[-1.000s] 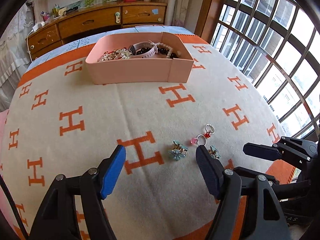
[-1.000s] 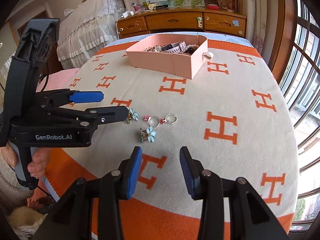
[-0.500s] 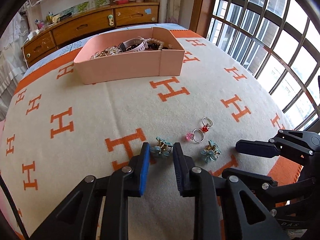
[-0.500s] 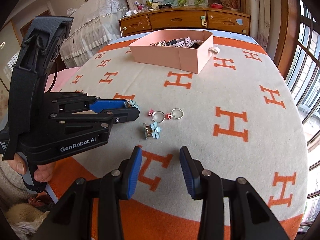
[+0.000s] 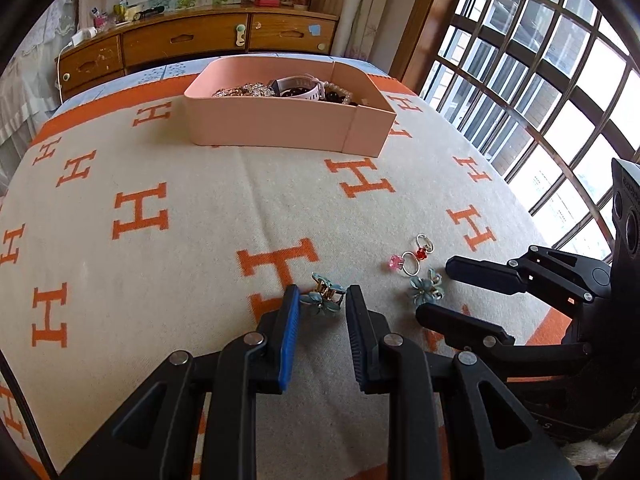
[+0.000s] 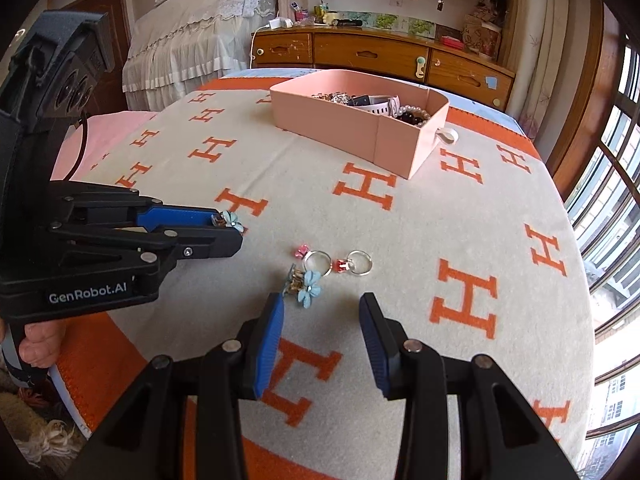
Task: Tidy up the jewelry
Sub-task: 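Grasp a blue flower clip with the left tool while the right tool grasps another clip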
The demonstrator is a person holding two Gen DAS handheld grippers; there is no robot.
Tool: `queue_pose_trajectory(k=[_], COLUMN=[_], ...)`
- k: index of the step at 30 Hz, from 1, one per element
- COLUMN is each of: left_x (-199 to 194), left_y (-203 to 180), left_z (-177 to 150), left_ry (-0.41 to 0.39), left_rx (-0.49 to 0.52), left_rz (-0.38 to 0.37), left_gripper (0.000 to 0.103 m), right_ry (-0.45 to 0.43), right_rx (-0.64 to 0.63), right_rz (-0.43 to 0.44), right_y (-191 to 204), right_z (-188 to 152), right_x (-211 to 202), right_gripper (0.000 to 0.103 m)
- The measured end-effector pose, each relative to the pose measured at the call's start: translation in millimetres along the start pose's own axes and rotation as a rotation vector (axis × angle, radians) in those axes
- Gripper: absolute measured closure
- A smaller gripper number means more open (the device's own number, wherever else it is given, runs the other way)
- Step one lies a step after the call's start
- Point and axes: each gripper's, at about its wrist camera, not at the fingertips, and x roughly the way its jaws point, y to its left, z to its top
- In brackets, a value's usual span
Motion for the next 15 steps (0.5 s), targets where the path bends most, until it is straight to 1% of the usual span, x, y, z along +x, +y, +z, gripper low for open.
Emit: queue_pose_trajectory(k=[7,9,10,11,15], left_x=[-1.1,-1.5,-1.6,-1.6,-2.1], left_y=[3.3,4.6,5.0,5.1,5.2], left_z=[-1.8,-2.3,-2.3,-2.0,-1.9], left_ry=[-0.013,-0.015,-0.015,-0.016,-0.017], left_rx=[-0.014,-0.018,-0.02,-0.021,-0.019], left_rz=[-0.027,-0.033,-0.035,-0.037,-0.034], left_gripper=[0.082,0.081,0.081,0.081,0.081], right_ry=[-0.01,-0.014,-0.015,-0.016,-0.022], right_rx=[-0.023,-0.022,-0.019,-0.015,-0.012], right_rz=[0.014,0.022,0.022,0.025,0.02], right_y=[6.4,6.1,5.5,4.6,5.4], right_z=[6.4,6.2,6.3,5.9,4.3], right_x=[5.5,4.5,4.3,4.0,2.6], right_gripper=[0.064,0.072,0.079,0.081,0.082])
